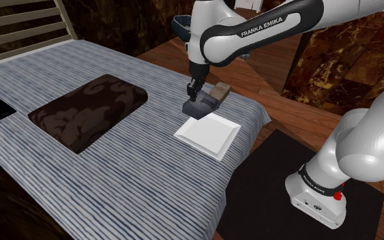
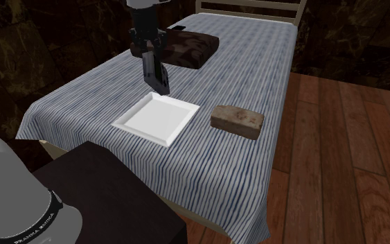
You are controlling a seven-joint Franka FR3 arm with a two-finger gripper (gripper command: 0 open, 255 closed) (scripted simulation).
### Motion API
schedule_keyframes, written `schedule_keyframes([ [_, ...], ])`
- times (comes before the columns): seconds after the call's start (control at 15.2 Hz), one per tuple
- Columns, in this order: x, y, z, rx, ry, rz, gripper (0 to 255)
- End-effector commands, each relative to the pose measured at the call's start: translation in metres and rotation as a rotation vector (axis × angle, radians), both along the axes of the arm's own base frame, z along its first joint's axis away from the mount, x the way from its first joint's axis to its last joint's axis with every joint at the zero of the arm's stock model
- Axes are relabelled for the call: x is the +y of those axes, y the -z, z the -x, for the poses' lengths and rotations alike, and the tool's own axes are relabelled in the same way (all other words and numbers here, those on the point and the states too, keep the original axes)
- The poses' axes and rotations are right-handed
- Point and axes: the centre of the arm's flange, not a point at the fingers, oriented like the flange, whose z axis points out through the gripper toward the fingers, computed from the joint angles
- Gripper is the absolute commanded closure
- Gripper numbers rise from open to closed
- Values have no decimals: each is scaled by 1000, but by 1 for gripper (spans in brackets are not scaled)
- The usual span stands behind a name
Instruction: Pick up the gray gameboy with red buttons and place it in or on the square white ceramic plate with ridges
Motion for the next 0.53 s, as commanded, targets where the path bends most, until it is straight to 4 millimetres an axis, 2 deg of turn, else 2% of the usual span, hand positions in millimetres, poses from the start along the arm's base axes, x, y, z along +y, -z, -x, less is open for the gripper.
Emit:
schedule_keyframes([
  [0.0,-9,-16,10,-1,0,0,255],
  [0.13,-23,-40,26,-1,0,0,255],
  [0.46,-23,-14,26,-1,0,0,255],
])
